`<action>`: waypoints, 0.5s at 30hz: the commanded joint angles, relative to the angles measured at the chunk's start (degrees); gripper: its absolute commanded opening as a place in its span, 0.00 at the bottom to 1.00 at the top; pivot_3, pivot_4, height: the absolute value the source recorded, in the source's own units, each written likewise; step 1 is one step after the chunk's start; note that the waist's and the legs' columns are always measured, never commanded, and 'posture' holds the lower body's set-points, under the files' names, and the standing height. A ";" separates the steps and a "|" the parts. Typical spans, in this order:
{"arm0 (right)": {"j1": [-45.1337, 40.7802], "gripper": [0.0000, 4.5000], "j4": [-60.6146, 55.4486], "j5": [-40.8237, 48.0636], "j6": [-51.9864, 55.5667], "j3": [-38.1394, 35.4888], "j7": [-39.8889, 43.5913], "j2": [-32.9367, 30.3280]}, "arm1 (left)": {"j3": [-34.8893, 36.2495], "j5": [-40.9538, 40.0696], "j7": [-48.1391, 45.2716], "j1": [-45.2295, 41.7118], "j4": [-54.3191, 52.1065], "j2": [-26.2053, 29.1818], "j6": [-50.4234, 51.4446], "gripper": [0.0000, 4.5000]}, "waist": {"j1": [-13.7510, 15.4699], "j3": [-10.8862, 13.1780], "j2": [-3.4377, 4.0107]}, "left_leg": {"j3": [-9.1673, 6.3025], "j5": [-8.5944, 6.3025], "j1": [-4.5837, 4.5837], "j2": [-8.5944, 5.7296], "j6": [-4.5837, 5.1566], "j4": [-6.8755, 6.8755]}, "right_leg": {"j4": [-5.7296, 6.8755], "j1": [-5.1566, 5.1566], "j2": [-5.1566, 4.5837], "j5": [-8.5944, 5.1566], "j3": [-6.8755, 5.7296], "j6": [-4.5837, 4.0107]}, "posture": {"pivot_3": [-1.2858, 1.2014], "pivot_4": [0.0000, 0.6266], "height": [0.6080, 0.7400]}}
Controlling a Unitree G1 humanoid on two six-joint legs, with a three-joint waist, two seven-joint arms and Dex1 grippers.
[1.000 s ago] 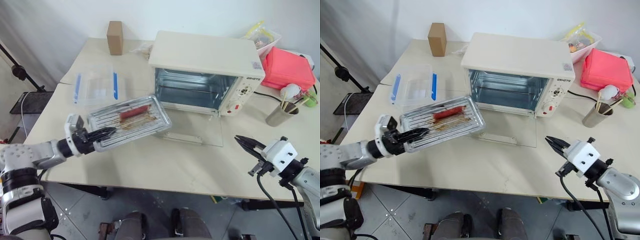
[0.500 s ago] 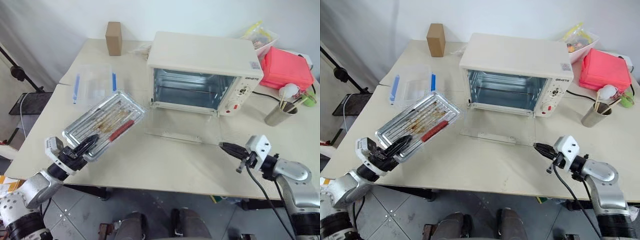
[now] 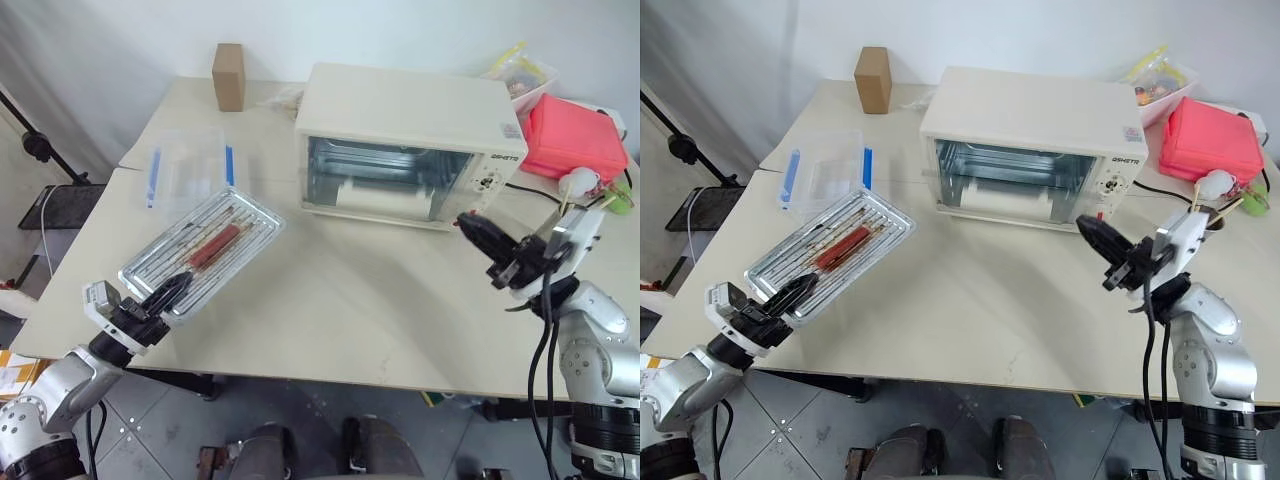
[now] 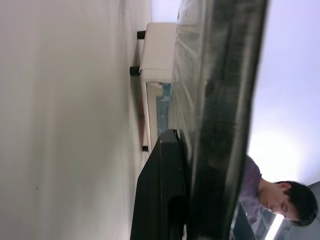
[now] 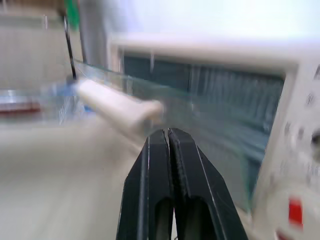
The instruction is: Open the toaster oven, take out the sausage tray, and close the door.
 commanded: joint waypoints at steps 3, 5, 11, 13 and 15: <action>3.59 0.11 -6.57 2.78 2.97 -2.67 2.25 -3.53 | -4.65 -1.87 -3.55 -2.58 2.40 4.21 3.38 0.00 | 0.28 -0.01 -0.01 | -0.05 -0.04 -0.04 -0.04 0.06 -0.02 | -0.05 0.01 -0.03 0.00 0.02 0.00 | 0.52 0.24 1.00; 8.45 0.22 -8.36 -0.35 0.08 -2.57 6.63 -5.91 | -9.20 -1.87 -4.40 -4.57 3.46 6.00 4.79 0.00 | 0.32 -0.01 -0.01 | -0.09 -0.05 -0.07 -0.04 0.08 -0.03 | -0.10 0.01 -0.02 0.00 0.04 0.00 | 0.52 0.24 1.00; 22.86 0.66 -12.28 -4.26 -6.62 -7.21 15.62 -10.03 | -23.37 8.12 -11.82 -14.94 6.07 7.30 11.46 0.00 | 0.85 -0.01 0.00 | -0.08 -0.03 -0.19 -0.15 0.11 -0.01 | -0.17 0.01 -0.01 0.01 0.12 0.02 | 0.52 0.24 1.00; 25.91 0.80 -13.42 -4.59 -7.51 -8.50 16.44 -10.12 | -26.77 13.36 -15.53 -18.35 7.57 6.96 12.92 0.00 | 0.82 -0.01 -0.01 | -0.07 -0.01 -0.17 -0.15 0.12 0.00 | -0.16 0.02 0.01 0.02 0.13 0.03 | 0.52 0.24 1.00; 28.56 0.96 -14.86 -4.65 -7.80 -9.52 16.49 -9.76 | -30.08 19.05 -19.14 -21.89 8.74 5.80 13.06 0.00 | 0.54 -0.01 0.00 | -0.05 0.00 -0.16 -0.14 0.09 -0.01 | -0.15 0.01 0.05 0.02 0.14 0.04 | 0.52 0.24 1.00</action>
